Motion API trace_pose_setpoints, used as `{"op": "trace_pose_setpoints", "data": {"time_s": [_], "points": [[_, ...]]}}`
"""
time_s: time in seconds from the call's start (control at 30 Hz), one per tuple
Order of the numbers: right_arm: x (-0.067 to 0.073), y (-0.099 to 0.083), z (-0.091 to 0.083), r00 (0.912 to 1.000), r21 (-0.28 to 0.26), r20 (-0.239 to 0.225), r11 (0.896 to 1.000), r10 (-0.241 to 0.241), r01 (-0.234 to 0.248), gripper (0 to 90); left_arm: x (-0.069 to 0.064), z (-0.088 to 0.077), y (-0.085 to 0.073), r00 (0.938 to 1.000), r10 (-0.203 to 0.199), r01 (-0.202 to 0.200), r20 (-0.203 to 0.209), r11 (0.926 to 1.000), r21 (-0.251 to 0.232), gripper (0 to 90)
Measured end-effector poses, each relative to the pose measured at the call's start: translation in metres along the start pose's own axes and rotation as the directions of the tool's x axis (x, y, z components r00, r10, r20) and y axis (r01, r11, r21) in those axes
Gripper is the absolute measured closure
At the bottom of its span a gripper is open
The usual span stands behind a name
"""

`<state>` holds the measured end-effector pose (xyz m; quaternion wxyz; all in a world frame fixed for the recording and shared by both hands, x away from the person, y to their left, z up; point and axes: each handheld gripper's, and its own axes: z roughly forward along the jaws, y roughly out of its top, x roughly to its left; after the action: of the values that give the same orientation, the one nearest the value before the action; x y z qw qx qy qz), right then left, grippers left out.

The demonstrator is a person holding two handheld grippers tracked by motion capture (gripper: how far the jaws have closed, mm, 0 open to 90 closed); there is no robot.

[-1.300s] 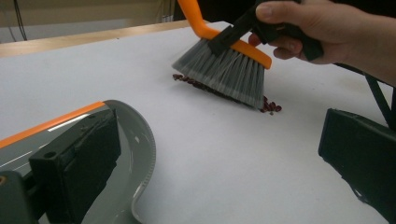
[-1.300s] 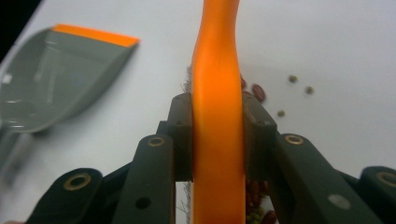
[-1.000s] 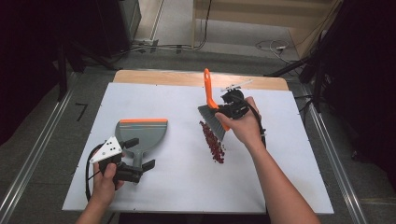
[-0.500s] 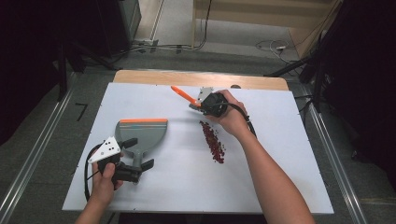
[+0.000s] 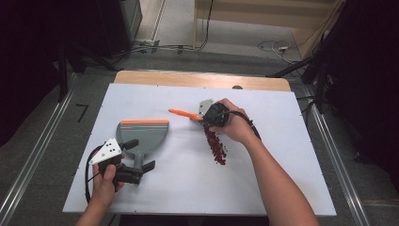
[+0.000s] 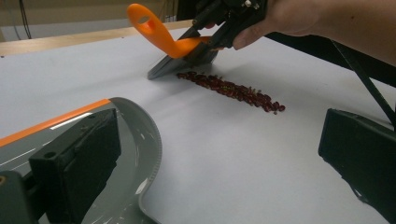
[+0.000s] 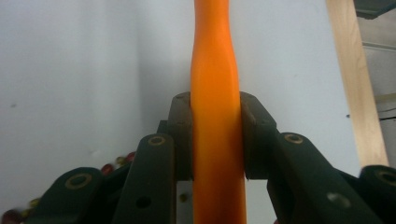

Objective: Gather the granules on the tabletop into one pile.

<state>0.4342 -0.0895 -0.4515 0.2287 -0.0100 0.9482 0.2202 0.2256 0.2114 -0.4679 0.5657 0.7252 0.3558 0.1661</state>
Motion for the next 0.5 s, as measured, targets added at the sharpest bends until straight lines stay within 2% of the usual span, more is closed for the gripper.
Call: {"op": "trace_pose_setpoints", "data": {"time_s": [0.03,0.1,0.33,0.5], "points": [[0.004,-0.002,-0.003,0.9997,-0.003,-0.021,1.0,-0.012,0.012,68.2,0.0,0.0,0.0,1.0,0.001,-0.001,0.0,1.0,0.002,0.0],[0.007,-0.003,-0.004,0.9992,0.003,-0.035,1.0,-0.021,0.021,68.1,-0.001,0.0,0.0,1.0,0.002,-0.002,0.0,1.0,0.003,0.0],[0.022,-0.008,-0.013,0.9968,0.007,-0.059,0.999,-0.054,0.054,67.4,-0.002,0.002,0.0,1.0,0.002,-0.002,0.003,1.0,0.004,0.0],[0.034,-0.011,-0.02,0.9959,0.001,-0.079,0.999,-0.044,0.044,67.3,-0.003,0.003,0.0,1.0,0.006,-0.006,0.004,1.0,0.008,0.0]]}}
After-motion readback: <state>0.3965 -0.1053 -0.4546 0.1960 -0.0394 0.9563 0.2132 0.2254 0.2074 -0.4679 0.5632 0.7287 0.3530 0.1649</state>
